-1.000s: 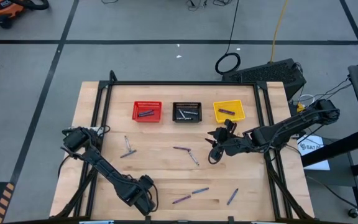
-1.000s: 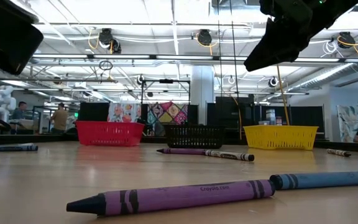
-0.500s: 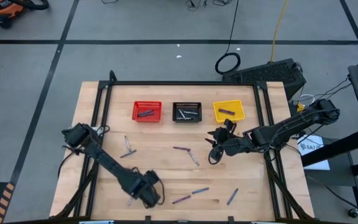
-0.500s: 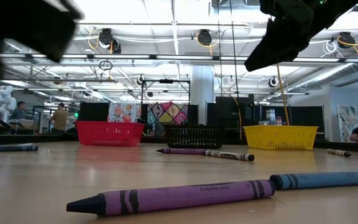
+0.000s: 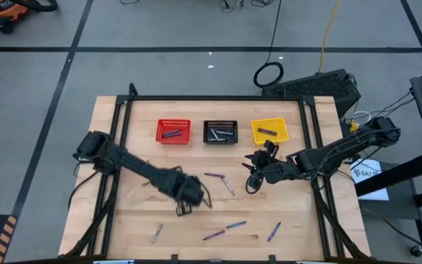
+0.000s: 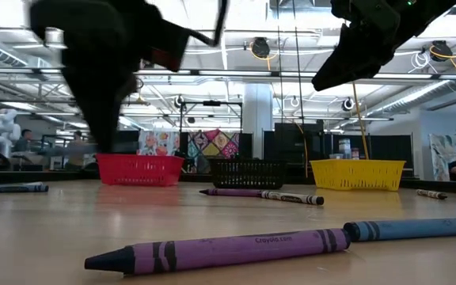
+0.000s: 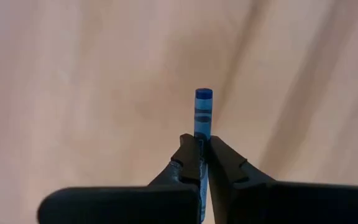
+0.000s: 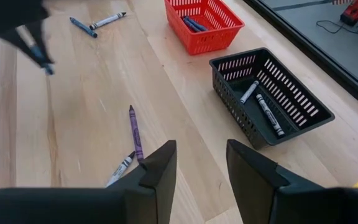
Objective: Sort crayons
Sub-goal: Put the blue crayon into the red basket
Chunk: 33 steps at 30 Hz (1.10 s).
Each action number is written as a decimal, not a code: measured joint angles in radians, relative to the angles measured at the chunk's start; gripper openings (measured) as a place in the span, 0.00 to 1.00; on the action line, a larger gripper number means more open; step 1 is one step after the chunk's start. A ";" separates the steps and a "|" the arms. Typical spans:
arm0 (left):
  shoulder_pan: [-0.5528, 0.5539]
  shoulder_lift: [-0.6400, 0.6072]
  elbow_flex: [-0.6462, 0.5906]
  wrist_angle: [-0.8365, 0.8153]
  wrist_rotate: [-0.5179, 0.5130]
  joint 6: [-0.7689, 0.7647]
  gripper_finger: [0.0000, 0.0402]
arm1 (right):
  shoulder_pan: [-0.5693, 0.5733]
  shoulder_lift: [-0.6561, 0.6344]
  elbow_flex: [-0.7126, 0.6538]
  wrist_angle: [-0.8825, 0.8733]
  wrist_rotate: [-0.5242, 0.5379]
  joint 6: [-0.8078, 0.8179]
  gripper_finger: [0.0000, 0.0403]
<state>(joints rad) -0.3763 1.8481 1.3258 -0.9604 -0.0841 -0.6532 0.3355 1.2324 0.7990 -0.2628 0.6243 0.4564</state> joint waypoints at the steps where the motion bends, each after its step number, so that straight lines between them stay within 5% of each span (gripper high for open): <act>1: 0.022 -0.006 0.000 -0.003 -0.001 0.038 0.00 | 0.000 0.000 0.000 -0.003 -0.001 0.000 0.32; 17: 0.372 -0.051 0.000 -0.181 -0.129 0.511 0.00 | 0.000 0.000 0.000 -0.004 -0.052 0.000 0.32; 29: 0.676 -0.051 0.000 -0.151 -0.129 0.782 0.00 | 0.000 0.000 0.000 -0.005 -0.045 -0.023 0.32; 33: 0.759 -0.052 0.000 -0.128 -0.057 0.828 0.00 | 0.000 0.000 0.000 -0.006 -0.045 -0.023 0.32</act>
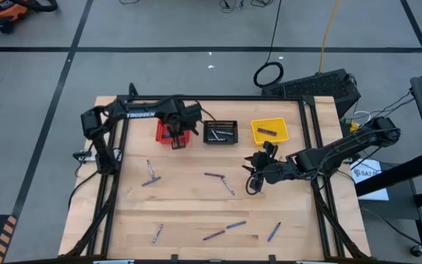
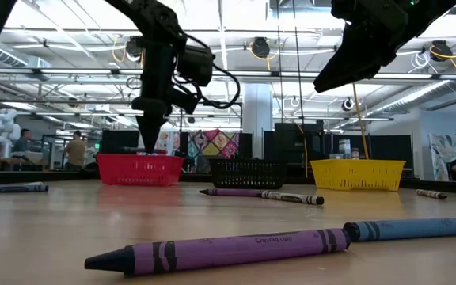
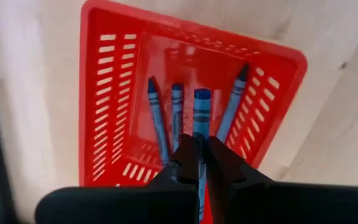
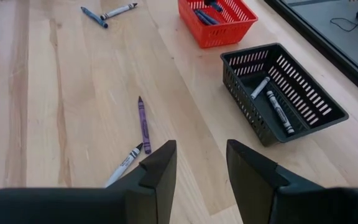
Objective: Sort crayons
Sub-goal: Put the blue crayon into the red basket, then put the black crayon into the black basket
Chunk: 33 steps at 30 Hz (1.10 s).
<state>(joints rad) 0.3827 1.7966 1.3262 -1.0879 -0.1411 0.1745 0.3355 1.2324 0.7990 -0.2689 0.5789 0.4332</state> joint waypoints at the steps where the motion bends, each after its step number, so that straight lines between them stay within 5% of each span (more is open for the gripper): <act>1: 0.015 0.000 0.000 0.009 0.024 0.016 0.00 | 0.000 0.000 0.000 -0.002 0.000 0.000 0.32; 14: 0.109 0.000 -0.020 0.043 0.068 0.127 0.01 | 0.000 0.000 0.000 -0.066 0.048 0.124 0.32; 25: 0.113 0.000 -0.020 0.085 0.060 0.130 0.17 | 0.000 0.000 0.000 -0.082 0.048 0.141 0.32; 33: 0.101 0.000 -0.018 0.076 0.058 0.093 0.19 | 0.000 0.000 0.000 -0.214 0.048 0.352 0.32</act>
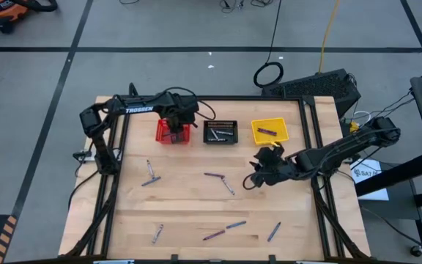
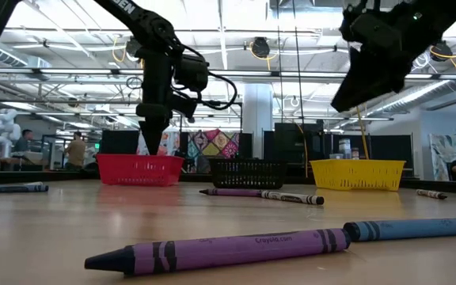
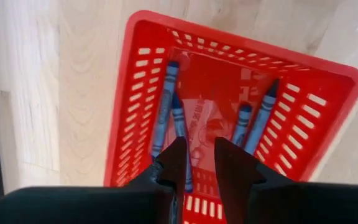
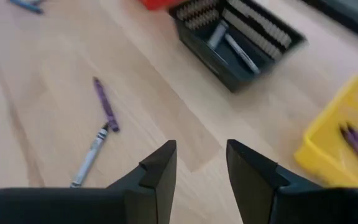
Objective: Sort crayons
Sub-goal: Put the black crayon into the black basket
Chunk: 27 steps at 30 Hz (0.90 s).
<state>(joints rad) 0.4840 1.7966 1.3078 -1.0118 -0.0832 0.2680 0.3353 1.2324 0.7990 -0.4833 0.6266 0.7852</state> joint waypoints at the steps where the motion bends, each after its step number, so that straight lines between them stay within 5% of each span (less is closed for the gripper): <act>1: -0.007 0.000 0.005 -0.010 0.000 -0.006 0.19 | 0.000 0.000 0.000 -0.023 0.000 0.044 0.32; 10: -0.118 0.000 0.083 -0.078 0.000 -0.020 0.19 | 0.000 0.000 0.000 -0.266 -0.007 0.468 0.32; 18: -0.264 0.000 0.114 -0.089 0.000 -0.027 0.19 | -0.001 0.000 0.000 -0.541 -0.203 0.815 0.32; 27: -0.402 0.000 0.114 -0.052 0.000 -0.053 0.19 | -0.002 0.000 0.000 -0.621 -0.212 0.949 0.32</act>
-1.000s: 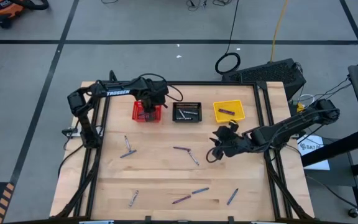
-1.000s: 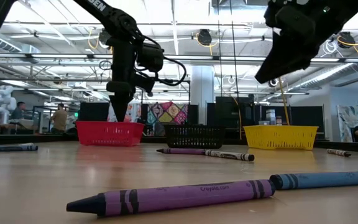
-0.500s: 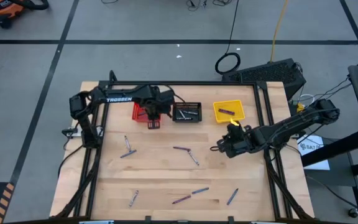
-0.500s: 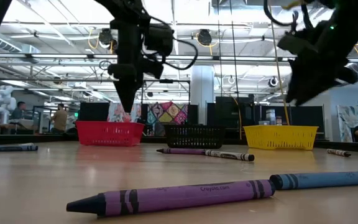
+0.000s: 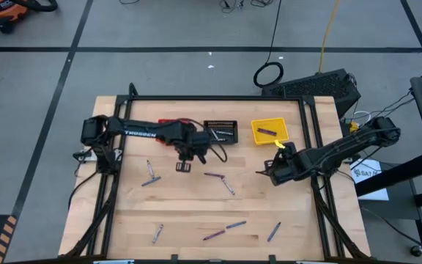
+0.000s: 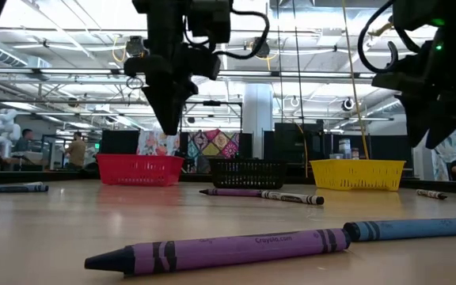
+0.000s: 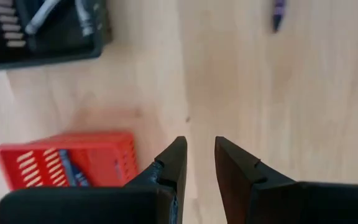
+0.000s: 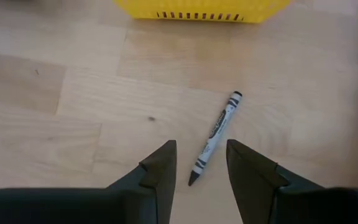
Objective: Sort crayons
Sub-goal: Put the black crayon into the black basket
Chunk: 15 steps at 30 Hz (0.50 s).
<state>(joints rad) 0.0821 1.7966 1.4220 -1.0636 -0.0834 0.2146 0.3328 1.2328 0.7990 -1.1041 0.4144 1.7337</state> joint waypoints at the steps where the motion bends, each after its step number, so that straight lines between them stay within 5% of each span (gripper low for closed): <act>1: -0.011 0.000 0.000 0.007 0.000 0.000 0.19 | 0.000 0.003 0.000 -0.001 0.000 0.007 0.32; 15: -0.121 0.000 0.000 0.105 0.000 -0.052 0.19 | -0.005 0.194 0.000 -0.001 -0.034 0.146 0.32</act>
<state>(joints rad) -0.0386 1.7966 1.4220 -0.9584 -0.0837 0.1623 0.3277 1.4271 0.7990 -1.1051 0.3807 1.8795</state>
